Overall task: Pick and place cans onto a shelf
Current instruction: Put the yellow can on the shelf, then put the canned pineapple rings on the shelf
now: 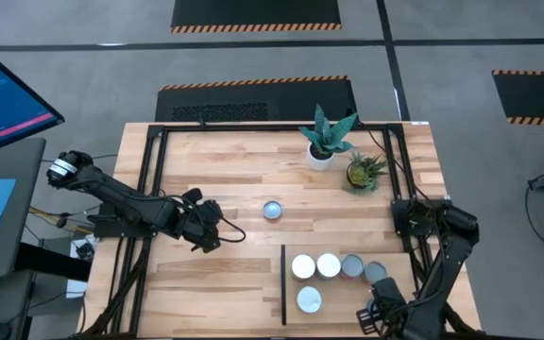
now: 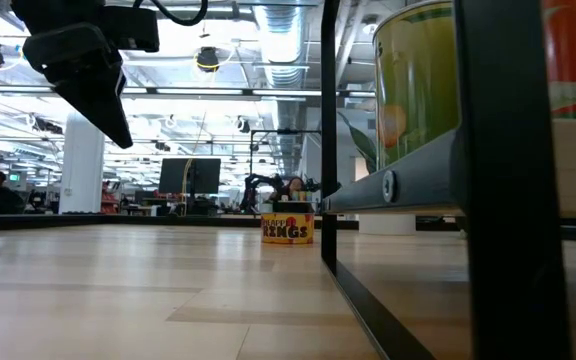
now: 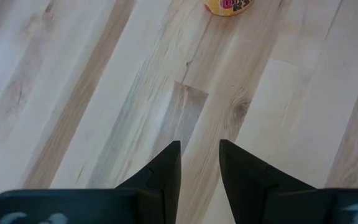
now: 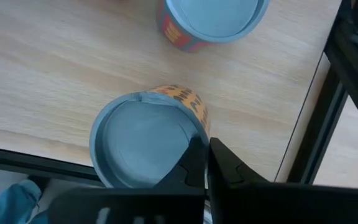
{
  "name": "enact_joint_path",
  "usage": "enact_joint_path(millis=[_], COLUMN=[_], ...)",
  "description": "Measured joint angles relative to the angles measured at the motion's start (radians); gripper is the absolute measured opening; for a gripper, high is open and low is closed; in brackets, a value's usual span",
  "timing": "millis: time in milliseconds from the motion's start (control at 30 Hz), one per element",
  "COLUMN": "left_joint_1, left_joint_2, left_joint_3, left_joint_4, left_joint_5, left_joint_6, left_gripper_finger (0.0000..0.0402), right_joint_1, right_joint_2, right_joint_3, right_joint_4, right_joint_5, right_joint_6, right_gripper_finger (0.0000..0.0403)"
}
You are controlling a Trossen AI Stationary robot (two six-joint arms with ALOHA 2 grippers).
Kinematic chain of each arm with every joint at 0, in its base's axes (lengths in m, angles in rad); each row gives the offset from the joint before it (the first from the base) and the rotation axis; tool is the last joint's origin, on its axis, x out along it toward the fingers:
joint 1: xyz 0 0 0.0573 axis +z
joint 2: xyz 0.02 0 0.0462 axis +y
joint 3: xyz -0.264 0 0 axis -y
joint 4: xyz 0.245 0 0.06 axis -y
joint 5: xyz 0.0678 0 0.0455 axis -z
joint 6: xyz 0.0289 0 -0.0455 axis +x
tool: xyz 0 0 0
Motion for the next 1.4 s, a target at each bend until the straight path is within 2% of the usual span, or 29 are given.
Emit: enact_joint_path(millis=[467, 1033, 1400], left_joint_1=[0.0, 0.0, 0.0], left_joint_2=[0.0, 0.0, 0.0], left_joint_3=[0.0, 0.0, 0.0], left_joint_4=[0.0, 0.0, 0.0], left_joint_5=[-0.007, -0.008, -0.009], left_joint_6=[0.023, 0.023, 0.034], left_gripper_finger=[0.0099, 0.0099, 0.0099], right_joint_1=[-0.023, -0.039, -0.039], right_joint_2=[0.001, 0.0, -0.024], right_joint_3=[-0.019, -0.019, 0.003], right_joint_4=[0.01, -0.004, -0.004], right_joint_5=[0.0, -0.024, -0.004], right_joint_6=[0.0, -0.026, -0.026], right_gripper_finger=[0.0017, 0.0082, 0.0099])
